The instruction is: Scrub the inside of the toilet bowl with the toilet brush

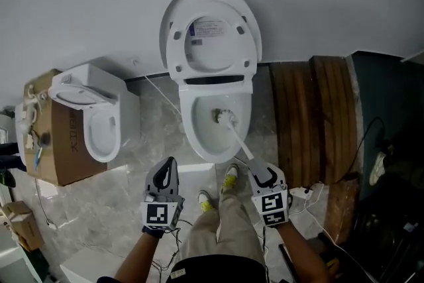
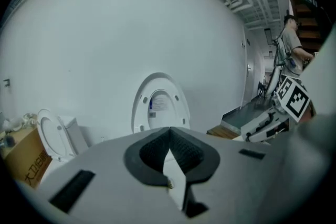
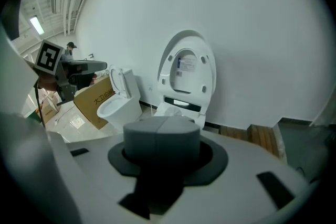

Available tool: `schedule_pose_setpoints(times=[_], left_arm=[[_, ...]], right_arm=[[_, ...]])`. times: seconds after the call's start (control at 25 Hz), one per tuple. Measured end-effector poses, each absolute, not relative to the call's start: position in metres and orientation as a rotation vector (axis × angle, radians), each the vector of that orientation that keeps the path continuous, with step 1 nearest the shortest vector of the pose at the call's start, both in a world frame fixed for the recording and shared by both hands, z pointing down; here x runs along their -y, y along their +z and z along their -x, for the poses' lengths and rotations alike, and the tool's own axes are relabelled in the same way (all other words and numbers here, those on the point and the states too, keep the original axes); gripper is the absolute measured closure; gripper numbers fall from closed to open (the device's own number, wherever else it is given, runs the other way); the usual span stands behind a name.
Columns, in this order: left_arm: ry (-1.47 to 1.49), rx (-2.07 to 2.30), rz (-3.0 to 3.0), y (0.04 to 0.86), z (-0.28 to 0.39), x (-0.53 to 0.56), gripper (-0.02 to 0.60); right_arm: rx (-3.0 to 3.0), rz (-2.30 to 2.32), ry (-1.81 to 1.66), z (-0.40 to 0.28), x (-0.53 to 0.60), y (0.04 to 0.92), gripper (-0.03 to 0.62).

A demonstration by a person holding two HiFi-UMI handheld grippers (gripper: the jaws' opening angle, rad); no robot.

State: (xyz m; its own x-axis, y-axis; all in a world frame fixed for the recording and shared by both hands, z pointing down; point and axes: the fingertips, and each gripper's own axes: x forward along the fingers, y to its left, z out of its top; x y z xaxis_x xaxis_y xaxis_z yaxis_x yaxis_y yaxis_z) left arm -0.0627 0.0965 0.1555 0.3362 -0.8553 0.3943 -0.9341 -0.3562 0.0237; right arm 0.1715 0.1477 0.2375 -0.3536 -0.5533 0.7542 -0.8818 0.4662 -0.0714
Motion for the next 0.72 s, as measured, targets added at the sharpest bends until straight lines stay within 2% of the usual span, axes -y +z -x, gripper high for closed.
schedule_pose_setpoints(times=[0.28,0.72], left_arm=[[0.45,1.633,-2.297,0.19,0.043,-0.067,0.57],[0.454,1.606,-2.218,0.293,0.078,-0.066,0.571]], right_arm=[[2.067,-1.088,0.642,-0.176,-0.125,0.292,0.442],[2.081,-0.927,0.413,-0.126,-0.09,0.385,0.442]])
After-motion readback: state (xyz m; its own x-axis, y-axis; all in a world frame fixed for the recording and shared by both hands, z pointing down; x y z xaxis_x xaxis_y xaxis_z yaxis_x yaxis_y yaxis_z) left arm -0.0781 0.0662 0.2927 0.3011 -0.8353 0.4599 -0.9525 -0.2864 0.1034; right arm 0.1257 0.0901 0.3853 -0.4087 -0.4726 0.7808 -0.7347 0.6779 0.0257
